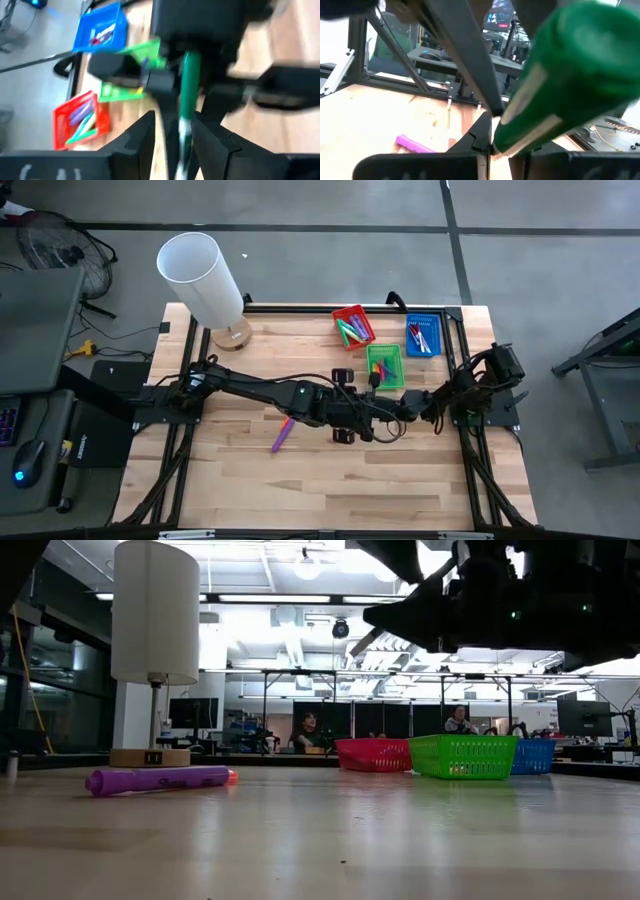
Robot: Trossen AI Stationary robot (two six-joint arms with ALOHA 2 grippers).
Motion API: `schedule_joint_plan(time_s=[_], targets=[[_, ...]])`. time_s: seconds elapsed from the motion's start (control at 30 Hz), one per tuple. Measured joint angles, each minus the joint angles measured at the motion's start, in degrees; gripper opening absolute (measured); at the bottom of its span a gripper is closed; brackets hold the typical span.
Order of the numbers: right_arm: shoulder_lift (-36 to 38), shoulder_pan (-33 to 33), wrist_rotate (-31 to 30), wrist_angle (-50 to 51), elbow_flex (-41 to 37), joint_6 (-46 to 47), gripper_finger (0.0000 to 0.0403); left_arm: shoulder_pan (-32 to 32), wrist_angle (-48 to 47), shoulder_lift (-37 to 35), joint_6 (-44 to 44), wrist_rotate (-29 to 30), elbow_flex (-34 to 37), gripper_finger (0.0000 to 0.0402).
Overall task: Pick & Place Markers
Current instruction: Put the green marker in the blue bin
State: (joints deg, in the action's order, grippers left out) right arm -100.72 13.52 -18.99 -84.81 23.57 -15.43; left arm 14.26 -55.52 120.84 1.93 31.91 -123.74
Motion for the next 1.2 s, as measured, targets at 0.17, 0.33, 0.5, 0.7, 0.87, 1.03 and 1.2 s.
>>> schedule_joint_plan(time_s=[0.17, 0.33, 0.5, 0.7, 0.87, 1.03, 1.2], targets=[[0.01, -0.01, -1.41, 0.54, -0.02, 0.39, 0.0024, 0.39, -7.47, -1.18, -2.32, 4.05, -0.07, 0.0123], [0.05, -0.02, -5.25, 2.7, -0.02, 2.24, 0.0024, 1.22, -18.73, -2.5, -10.18, 10.25, -0.07, 0.0123], [2.78, -1.12, -6.43, 8.38, -0.04, 5.24, 0.0024, 1.93, -31.89, -2.7, -21.8, 15.17, 0.06, 0.0124], [12.69, -4.05, -7.82, 23.37, 0.09, 9.57, 0.0024, 3.15, -34.33, -2.71, -27.95, 18.05, 4.05, 0.0124], [25.42, -8.52, -7.81, 48.65, 3.91, 16.55, 0.0024, 3.04, -34.49, -2.8, -30.11, 21.22, 9.36, 0.0124], [35.59, -16.05, -5.26, 81.44, 12.07, 25.9, 0.0024, 2.99, -34.08, -3.22, -33.77, 24.71, 14.66, 0.0124], [39.49, -23.64, -1.45, 101.51, 20.37, 28.95, 0.0024, 3.02, -27.27, -8.65, -33.52, 25.76, 21.63, 0.0124]])
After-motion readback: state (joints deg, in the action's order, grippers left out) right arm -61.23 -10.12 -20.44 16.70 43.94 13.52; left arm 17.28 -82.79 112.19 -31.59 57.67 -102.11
